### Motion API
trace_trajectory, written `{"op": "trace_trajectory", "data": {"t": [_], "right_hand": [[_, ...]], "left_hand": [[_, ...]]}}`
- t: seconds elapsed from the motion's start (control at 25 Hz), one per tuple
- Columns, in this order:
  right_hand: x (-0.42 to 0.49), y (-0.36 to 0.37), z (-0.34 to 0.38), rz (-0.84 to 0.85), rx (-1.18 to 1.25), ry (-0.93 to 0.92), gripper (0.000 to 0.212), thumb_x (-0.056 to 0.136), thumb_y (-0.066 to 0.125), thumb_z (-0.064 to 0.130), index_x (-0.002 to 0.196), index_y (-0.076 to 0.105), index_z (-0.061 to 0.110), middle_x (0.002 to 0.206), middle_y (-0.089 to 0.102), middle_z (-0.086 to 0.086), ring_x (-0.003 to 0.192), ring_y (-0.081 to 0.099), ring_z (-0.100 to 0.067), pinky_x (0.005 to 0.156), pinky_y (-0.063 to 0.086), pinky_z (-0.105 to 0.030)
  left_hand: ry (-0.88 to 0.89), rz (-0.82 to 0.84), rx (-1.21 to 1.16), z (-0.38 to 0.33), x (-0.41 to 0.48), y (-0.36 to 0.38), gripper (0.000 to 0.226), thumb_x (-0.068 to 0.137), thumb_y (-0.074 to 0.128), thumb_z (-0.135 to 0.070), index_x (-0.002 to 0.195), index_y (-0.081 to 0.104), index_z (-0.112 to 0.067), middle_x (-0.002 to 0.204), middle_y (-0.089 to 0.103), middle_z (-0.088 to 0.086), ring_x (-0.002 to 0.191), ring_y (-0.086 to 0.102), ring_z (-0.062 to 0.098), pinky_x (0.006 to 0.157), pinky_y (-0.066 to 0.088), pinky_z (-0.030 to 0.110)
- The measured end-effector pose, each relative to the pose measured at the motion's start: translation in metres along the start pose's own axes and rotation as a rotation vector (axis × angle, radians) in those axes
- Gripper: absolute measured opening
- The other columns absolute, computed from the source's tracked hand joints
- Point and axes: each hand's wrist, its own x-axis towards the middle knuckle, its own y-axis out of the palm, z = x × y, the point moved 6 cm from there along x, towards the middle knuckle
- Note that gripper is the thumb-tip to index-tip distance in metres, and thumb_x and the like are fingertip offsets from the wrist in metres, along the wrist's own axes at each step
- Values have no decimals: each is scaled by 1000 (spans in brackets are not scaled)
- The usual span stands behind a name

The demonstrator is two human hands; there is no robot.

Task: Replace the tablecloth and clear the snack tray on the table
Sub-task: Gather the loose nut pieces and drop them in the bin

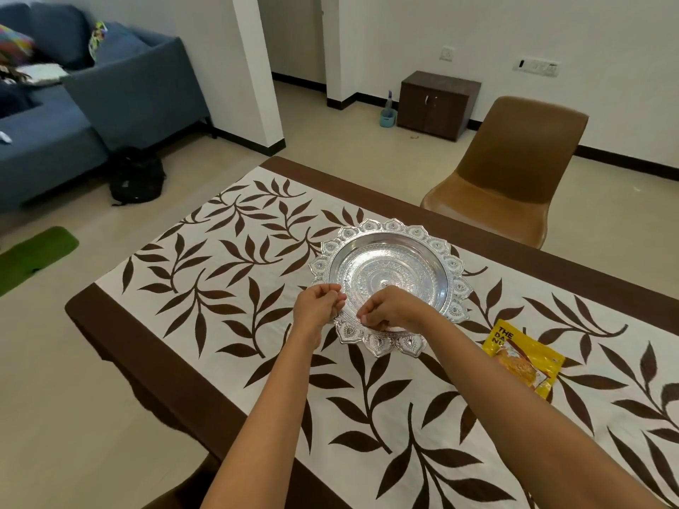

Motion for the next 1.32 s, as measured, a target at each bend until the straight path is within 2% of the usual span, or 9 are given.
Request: {"op": "trace_trajectory", "data": {"t": [0.24,0.4,0.48,0.6,0.68,0.84,0.96,1.16,1.32], "right_hand": [[2,-19,-11,-39,862,182,25,87,43,-20,95,57,-1,81,54,-9,67,50,-11,64,44,-21],[-10,-46,-19,-191,702,234,20,92,42,-14,90,57,-1,79,51,-13,65,48,-13,59,46,-21],[-16,-55,-23,-257,679,251,17,93,44,-12,88,57,-2,83,52,-15,67,51,-14,50,50,-18],[-24,-60,-27,-280,839,223,13,97,42,-5,95,55,-4,80,51,-13,65,50,-14,44,49,-17],[-26,-61,-31,-276,975,195,14,99,41,2,97,54,-1,78,51,-10,64,49,-13,44,48,-18],[-27,-62,-37,-283,987,150,9,96,53,11,89,55,5,73,51,-5,61,47,-11,46,46,-16],[-30,-61,-39,-291,833,124,5,90,62,5,87,57,4,71,51,-6,60,48,-10,51,46,-17],[-30,-62,-40,-301,841,130,20,84,64,-7,98,55,3,79,54,-7,64,49,-11,52,49,-16],[-25,-62,-41,-298,894,157,12,86,62,-5,96,57,0,79,55,-9,64,50,-13,55,48,-21]], "left_hand": [[135,-7,191,-11,-9,4,15,93,54,-2,102,67,-4,89,69,10,72,65,11,64,56,17],[384,23,673,-22,-21,24,14,91,58,-6,96,71,-9,87,70,6,63,67,13,71,60,31],[464,56,909,-23,-21,41,16,92,59,-10,100,72,-12,92,72,3,72,70,14,75,58,32],[508,117,1170,-18,-19,66,22,89,65,-18,110,71,-16,101,72,2,90,69,19,84,54,33],[572,147,1336,-13,-18,83,22,86,69,-29,106,73,-19,99,72,2,90,68,21,78,52,30],[695,164,1533,-9,-22,104,9,84,68,-19,82,76,-17,81,72,1,75,69,21,70,54,30],[763,210,1600,-7,-23,115,7,83,68,-15,83,75,-14,82,71,5,75,68,25,70,56,35],[756,187,1477,-6,-18,110,12,87,57,-8,88,68,-4,82,67,9,73,65,25,67,54,34],[356,62,585,-18,-4,60,11,86,64,-11,78,70,-6,70,66,2,58,59,8,56,49,16]]}}
